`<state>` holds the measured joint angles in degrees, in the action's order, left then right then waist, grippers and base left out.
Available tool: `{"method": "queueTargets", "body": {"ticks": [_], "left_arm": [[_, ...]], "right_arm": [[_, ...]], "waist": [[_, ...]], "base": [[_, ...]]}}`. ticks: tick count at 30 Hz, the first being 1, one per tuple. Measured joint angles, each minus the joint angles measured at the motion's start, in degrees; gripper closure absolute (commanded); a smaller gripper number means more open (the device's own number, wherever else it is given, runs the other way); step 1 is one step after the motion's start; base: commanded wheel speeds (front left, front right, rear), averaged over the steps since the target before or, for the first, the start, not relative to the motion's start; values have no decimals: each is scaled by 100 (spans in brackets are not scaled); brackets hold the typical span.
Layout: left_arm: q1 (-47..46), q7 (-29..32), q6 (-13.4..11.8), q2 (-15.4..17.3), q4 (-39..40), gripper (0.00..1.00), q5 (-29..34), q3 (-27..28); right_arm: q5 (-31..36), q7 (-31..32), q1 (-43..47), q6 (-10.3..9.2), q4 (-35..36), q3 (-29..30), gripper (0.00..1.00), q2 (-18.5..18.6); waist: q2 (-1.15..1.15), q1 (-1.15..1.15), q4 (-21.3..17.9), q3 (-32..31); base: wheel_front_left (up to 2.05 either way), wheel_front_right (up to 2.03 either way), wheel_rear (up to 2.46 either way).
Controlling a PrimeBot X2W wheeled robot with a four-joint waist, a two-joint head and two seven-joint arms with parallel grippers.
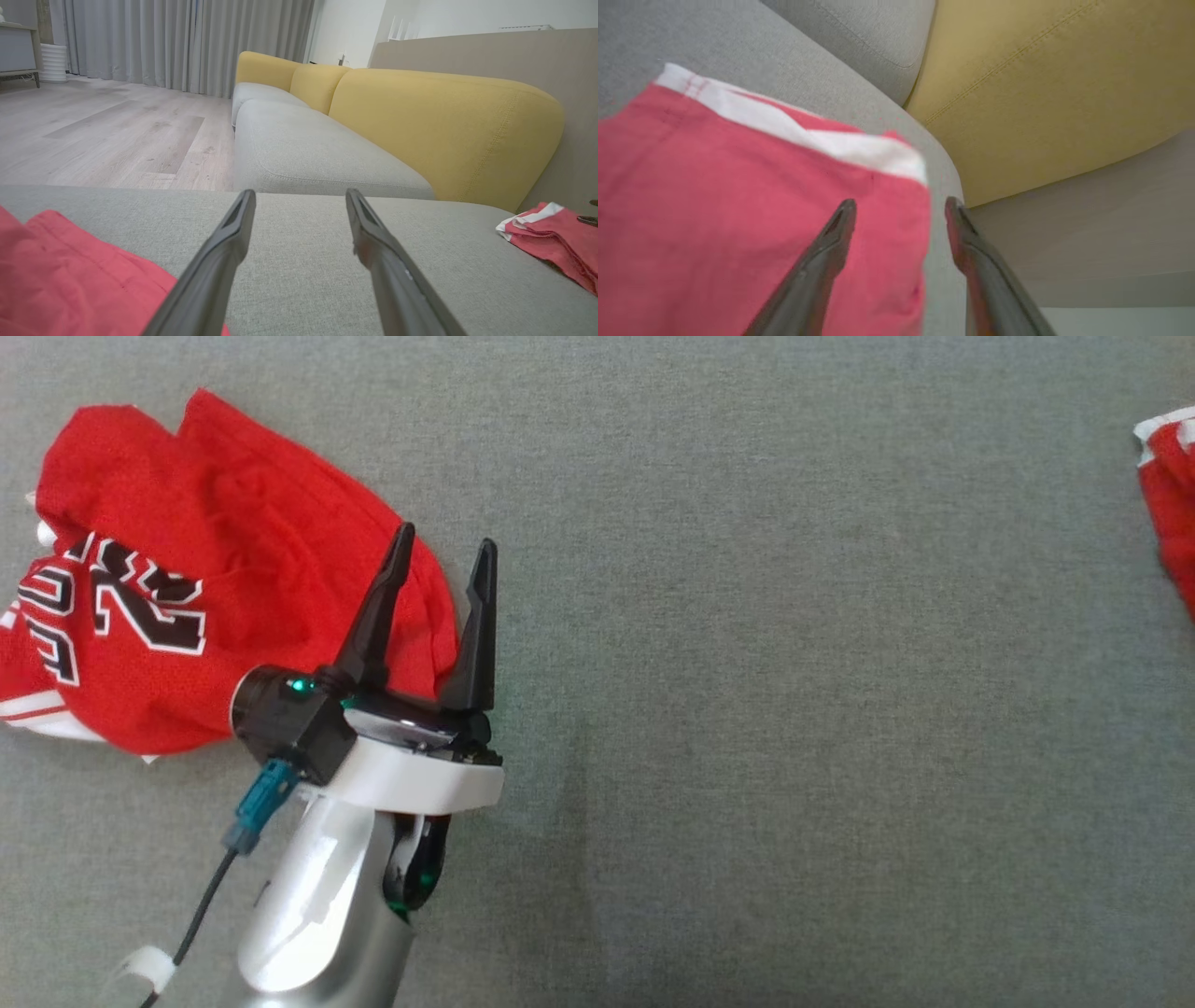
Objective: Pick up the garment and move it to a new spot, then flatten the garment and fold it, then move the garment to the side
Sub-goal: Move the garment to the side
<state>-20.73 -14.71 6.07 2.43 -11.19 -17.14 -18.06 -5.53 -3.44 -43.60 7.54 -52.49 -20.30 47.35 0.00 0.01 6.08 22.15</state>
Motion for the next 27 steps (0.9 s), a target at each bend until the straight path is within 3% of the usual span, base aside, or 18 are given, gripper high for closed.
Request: {"method": "queueTargets", "body": {"ticks": [8,13,21,27], "left_arm": [[2,0,-1,-1,-48,0,4,136],[77,0,-7,-1,15,0,4,192],[528,0,-62,1,125,0,23,381],[845,0,-100,2,178,0,64,531]], "right_arm": [[277,-274,-187,0,-142,593,0,-441],[298,-536,-278,0,81,1092,0,-1029],[-248,-799,-94,0,1284,1689,0,-2291],[-601,-800,880,0,2617,1970,0,-3343]], "waist": [[0,-1,-78,-286],[0,-1,-156,-585],[0,-2,-276,-1129],[0,-2,-355,-1488]], "base": [[0,0,0],[0,0,0],[0,0,0],[0,0,0]]}}
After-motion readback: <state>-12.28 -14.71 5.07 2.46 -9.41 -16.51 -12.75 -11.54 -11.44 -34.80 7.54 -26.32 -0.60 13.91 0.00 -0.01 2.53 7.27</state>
